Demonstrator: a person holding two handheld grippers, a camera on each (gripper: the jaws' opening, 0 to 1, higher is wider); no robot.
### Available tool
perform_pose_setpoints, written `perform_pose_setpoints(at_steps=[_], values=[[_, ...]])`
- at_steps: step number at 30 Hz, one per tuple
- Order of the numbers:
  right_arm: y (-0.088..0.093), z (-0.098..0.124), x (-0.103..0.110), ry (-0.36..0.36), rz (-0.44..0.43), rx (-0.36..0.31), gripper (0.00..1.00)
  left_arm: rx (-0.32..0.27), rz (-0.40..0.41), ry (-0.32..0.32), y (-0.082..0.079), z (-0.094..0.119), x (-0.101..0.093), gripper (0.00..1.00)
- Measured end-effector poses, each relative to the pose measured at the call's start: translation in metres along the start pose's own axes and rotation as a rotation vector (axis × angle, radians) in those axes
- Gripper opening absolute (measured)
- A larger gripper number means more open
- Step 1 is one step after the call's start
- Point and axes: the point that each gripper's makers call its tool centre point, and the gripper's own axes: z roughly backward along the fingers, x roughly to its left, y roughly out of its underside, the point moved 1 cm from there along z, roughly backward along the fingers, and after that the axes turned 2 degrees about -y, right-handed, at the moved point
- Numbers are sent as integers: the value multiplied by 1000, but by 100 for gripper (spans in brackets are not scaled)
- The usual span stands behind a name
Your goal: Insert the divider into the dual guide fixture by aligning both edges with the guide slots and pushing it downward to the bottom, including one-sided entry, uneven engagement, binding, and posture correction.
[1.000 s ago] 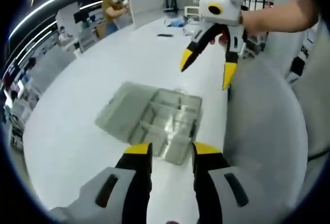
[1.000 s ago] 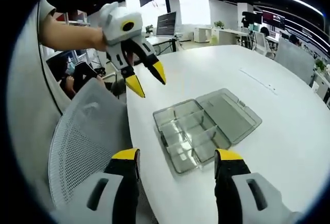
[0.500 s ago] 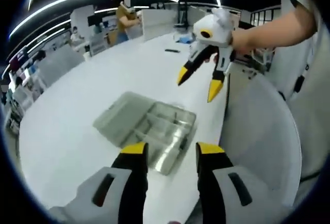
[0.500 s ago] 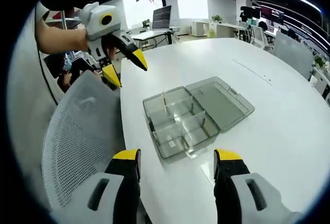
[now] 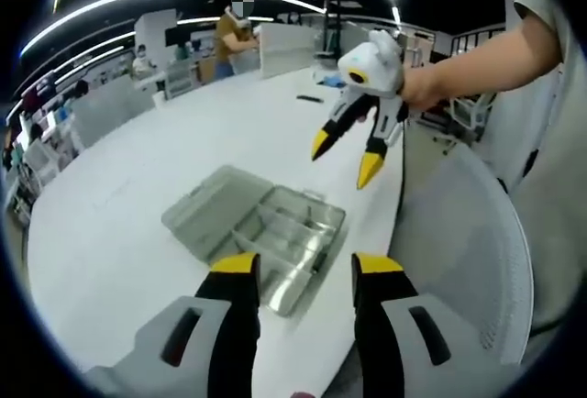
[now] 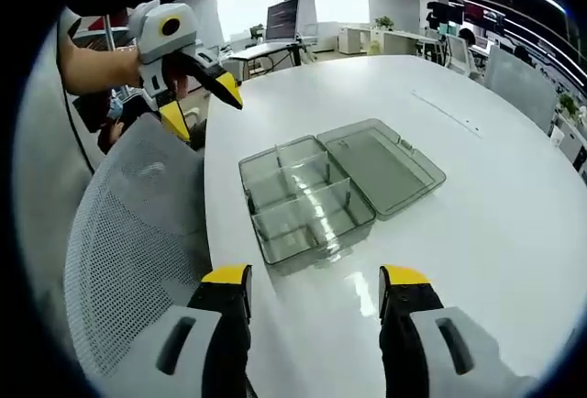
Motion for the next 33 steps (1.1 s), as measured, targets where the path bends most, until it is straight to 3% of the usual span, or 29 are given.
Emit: perform_pose_setpoints(at_steps=[33], values=[[22, -17, -33, -1, -30, 81, 50, -17, 29, 7, 1, 0, 0, 39]])
